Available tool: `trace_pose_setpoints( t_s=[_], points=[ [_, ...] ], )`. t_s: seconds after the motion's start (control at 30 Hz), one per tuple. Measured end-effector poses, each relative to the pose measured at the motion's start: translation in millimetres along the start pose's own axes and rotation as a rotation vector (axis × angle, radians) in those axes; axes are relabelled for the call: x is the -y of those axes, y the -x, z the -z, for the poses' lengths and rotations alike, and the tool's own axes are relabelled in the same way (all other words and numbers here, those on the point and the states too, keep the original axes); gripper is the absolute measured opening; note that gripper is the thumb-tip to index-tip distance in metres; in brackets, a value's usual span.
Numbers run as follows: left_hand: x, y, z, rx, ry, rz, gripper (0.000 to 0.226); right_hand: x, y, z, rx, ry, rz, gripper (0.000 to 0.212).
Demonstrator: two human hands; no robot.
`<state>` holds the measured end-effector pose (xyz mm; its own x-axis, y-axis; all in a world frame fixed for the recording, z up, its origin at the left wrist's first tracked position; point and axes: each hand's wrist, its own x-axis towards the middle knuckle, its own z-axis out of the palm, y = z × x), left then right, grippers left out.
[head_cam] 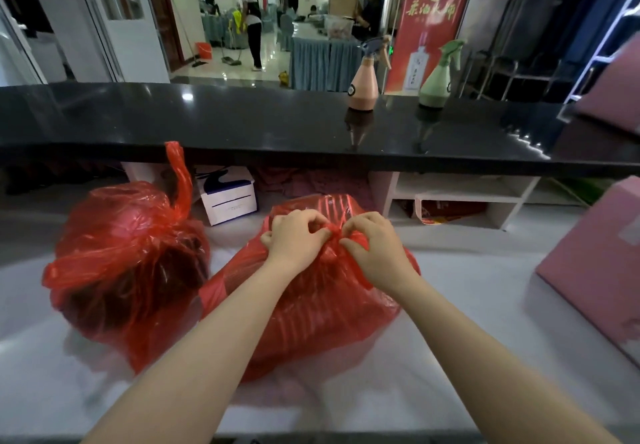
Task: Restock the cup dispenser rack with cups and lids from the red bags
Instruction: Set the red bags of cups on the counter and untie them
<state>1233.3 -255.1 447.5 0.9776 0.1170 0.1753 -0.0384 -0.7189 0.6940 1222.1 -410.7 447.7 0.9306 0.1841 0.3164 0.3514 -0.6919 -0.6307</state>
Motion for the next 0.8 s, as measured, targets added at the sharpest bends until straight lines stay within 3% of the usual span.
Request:
trace_pose_setpoints(
  t_s=[0.07, 0.13, 0.23, 0.33, 0.5, 0.6, 0.67, 0.7, 0.8],
  points=[
    [-3.6, -4.5, 2.6, 0.033, 0.316, 0.122, 0.019, 0.3, 5.4, 6.0, 0.052, 0.009, -0.012, 0.013],
    [-3.5, -8.0, 6.0, 0.022, 0.483, 0.197, 0.021, 1.7, 11.5, 9.6, 0.095, 0.042, -0.026, 0.022],
    [-3.3, -7.1, 8.1, 0.056, 0.474, 0.246, 0.017, 7.1, 19.5, 12.3, 0.081, 0.051, -0.059, 0.039],
    [-6.0, 0.1, 14.9, 0.088, 0.361, 0.247, 0.033, 8.7, 25.8, 14.0, 0.048, 0.027, -0.100, 0.047],
    [1.3, -4.2, 19.5, 0.019, 0.383, 0.219, 0.040, 3.7, 26.5, 3.7, -0.115, -0.039, -0.210, 0.043],
    [10.3, 0.6, 25.2, 0.057, 0.662, 0.250, 0.048, 3.5, 20.1, -3.3, -0.150, -0.053, -0.176, 0.029],
    [15.8, 0.5, 33.0, 0.113, 0.768, 0.319, 0.071, 5.4, 11.4, -7.0, -0.143, 0.000, -0.125, 0.025],
    [18.1, -0.1, 36.8, 0.137, 0.782, 0.340, 0.070, 6.9, 5.9, -9.0, -0.130, 0.044, -0.116, 0.024],
    [24.8, 4.7, 39.7, 0.157, 0.541, 0.207, 0.024, 11.6, -9.9, -16.1, -0.025, 0.223, -0.087, 0.035]
  ],
)
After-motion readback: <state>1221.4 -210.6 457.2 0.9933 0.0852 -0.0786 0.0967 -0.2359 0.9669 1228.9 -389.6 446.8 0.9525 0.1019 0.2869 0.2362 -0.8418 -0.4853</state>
